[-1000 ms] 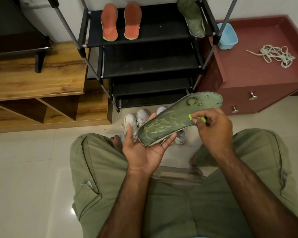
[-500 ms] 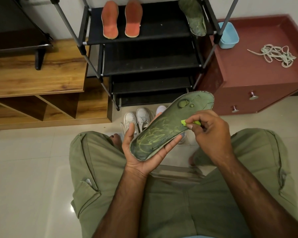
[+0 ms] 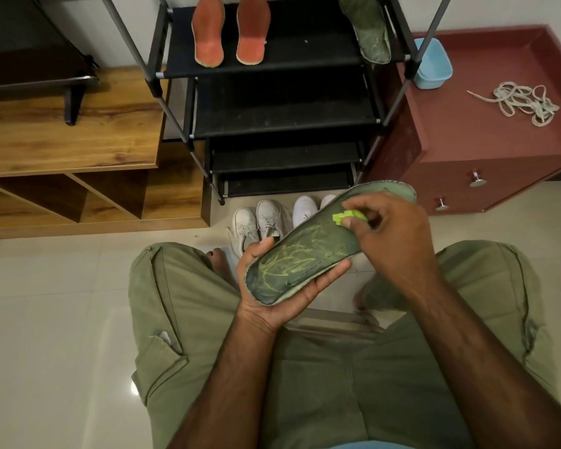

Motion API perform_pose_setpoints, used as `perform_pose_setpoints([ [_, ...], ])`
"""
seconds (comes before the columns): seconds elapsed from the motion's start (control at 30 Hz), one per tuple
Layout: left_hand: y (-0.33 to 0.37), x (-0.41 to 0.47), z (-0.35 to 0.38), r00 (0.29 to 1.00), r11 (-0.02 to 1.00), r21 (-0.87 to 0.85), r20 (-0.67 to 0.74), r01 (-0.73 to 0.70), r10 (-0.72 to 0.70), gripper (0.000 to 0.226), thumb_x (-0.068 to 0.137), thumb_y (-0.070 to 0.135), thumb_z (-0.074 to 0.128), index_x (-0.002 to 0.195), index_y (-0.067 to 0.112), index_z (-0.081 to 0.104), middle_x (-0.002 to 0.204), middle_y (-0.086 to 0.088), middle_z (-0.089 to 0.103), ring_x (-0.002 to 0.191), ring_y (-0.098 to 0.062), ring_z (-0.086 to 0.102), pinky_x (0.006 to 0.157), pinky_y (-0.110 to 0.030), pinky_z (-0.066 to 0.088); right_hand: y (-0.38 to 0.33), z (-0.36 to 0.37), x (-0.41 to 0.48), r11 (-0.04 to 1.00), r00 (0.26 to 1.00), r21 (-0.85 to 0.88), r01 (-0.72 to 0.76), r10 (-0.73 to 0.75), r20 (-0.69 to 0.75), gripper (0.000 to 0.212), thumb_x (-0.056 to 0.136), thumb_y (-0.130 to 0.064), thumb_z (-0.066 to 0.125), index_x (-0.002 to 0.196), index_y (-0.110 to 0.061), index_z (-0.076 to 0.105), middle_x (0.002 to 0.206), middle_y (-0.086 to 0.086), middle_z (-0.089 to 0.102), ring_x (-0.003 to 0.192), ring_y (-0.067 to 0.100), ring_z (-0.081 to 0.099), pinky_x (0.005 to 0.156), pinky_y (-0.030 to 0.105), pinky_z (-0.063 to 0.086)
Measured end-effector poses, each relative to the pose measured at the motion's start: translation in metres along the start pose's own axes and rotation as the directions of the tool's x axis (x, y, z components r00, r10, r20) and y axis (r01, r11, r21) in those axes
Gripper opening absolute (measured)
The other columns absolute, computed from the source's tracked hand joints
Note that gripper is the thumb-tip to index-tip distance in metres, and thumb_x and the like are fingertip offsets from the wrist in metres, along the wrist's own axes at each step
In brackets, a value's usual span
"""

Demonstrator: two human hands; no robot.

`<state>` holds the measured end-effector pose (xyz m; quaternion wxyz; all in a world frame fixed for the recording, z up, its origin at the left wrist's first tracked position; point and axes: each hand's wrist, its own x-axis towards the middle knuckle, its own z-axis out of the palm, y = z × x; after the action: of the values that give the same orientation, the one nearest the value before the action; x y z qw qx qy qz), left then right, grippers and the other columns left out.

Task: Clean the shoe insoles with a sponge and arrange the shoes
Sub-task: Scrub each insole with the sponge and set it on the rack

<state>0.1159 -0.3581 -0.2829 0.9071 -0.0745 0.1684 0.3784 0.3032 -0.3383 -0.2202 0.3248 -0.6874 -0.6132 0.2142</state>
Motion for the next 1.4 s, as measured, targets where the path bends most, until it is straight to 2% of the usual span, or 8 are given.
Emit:
perform_pose_setpoints([
  [0.13,0.005,0.0,-0.007,0.999,0.998,0.044,-0.013,-0.035,0.036,0.091,0.087,0.039,0.047,0.16,-0.003,0.013,0.165,-0.025,0.02,0.154,-0.04,0.021,0.125,-0.06,0.016,-0.008,0.016,-0.002,0.999,1.0,0.037,0.004,-0.004,0.012,0.02,0.088,-0.014,0.08,0.106,-0.024,0.079,0.099,-0.013,0.064,0.082,-0.001,0.06,0.08,0.026,0.056],
  [0.23,0.007,0.002,-0.01,0.999,0.995,0.086,-0.033,-0.039,0.042,0.083,0.083,0.028,0.059,0.154,-0.004,0.031,0.148,-0.03,0.043,0.136,-0.045,0.046,0.119,-0.061,0.031,-0.01,0.026,-0.012,0.999,0.997,0.047,0.019,-0.022,0.069,0.023,0.087,-0.015,0.08,0.109,-0.024,0.079,0.103,-0.011,0.061,0.087,0.002,0.06,0.082,0.026,0.057],
  [0.37,0.002,0.003,-0.013,0.998,0.992,0.118,-0.01,-0.054,0.056,0.082,0.089,0.034,0.043,0.16,0.002,0.017,0.154,-0.024,0.036,0.138,-0.039,0.044,0.115,-0.06,0.036,-0.009,0.03,-0.018,0.998,0.992,0.066,0.021,-0.028,0.119,0.027,0.085,-0.009,0.081,0.107,-0.025,0.079,0.102,-0.014,0.06,0.088,0.001,0.061,0.082,0.02,0.056],
  [0.6,0.006,0.0,-0.008,1.0,0.981,0.192,-0.016,-0.021,0.025,0.057,0.071,0.024,0.076,0.121,-0.003,0.068,0.123,-0.02,0.067,0.11,-0.036,0.065,0.082,-0.048,0.057,-0.004,0.02,-0.008,0.998,0.999,0.057,-0.028,0.027,0.017,0.024,0.086,-0.017,0.081,0.108,-0.026,0.077,0.094,-0.013,0.065,0.074,0.003,0.063,0.072,0.025,0.057],
  [0.77,0.004,0.004,-0.004,0.998,0.984,0.179,-0.066,0.001,0.01,0.057,0.072,0.026,0.073,0.122,-0.001,0.063,0.126,-0.018,0.054,0.106,-0.033,0.056,0.078,-0.043,0.054,-0.012,0.025,-0.016,0.997,0.994,-0.046,0.059,-0.054,0.099,0.022,0.09,-0.017,0.075,0.11,-0.025,0.077,0.101,-0.011,0.065,0.087,0.008,0.061,0.081,0.032,0.056],
  [0.93,0.004,0.003,-0.013,1.0,0.989,0.147,0.004,0.03,-0.031,0.052,0.083,0.026,0.058,0.126,-0.004,0.061,0.125,-0.023,0.065,0.113,-0.037,0.063,0.096,-0.048,0.052,-0.021,0.033,-0.027,0.99,0.976,-0.039,0.134,-0.126,0.176,0.026,0.091,-0.021,0.075,0.117,-0.02,0.075,0.104,-0.005,0.063,0.094,0.013,0.061,0.085,0.038,0.057],
  [1.13,0.006,0.003,-0.006,0.999,0.984,0.179,-0.039,0.004,0.003,0.058,0.074,0.027,0.069,0.125,-0.001,0.062,0.127,-0.018,0.053,0.109,-0.033,0.055,0.079,-0.044,0.055,-0.01,0.025,-0.012,0.997,0.992,-0.059,0.043,-0.035,0.117,0.025,0.09,-0.014,0.076,0.112,-0.025,0.077,0.104,-0.01,0.066,0.093,0.01,0.061,0.084,0.038,0.056],
  [1.4,0.005,0.003,-0.007,0.999,0.985,0.171,-0.041,-0.019,0.026,0.065,0.076,0.029,0.061,0.133,-0.002,0.055,0.13,-0.019,0.05,0.11,-0.032,0.054,0.079,-0.043,0.055,-0.007,0.031,-0.017,0.999,0.989,-0.035,0.036,-0.031,0.146,0.024,0.089,-0.011,0.076,0.108,-0.026,0.076,0.102,-0.015,0.067,0.096,0.009,0.061,0.088,0.038,0.056],
])
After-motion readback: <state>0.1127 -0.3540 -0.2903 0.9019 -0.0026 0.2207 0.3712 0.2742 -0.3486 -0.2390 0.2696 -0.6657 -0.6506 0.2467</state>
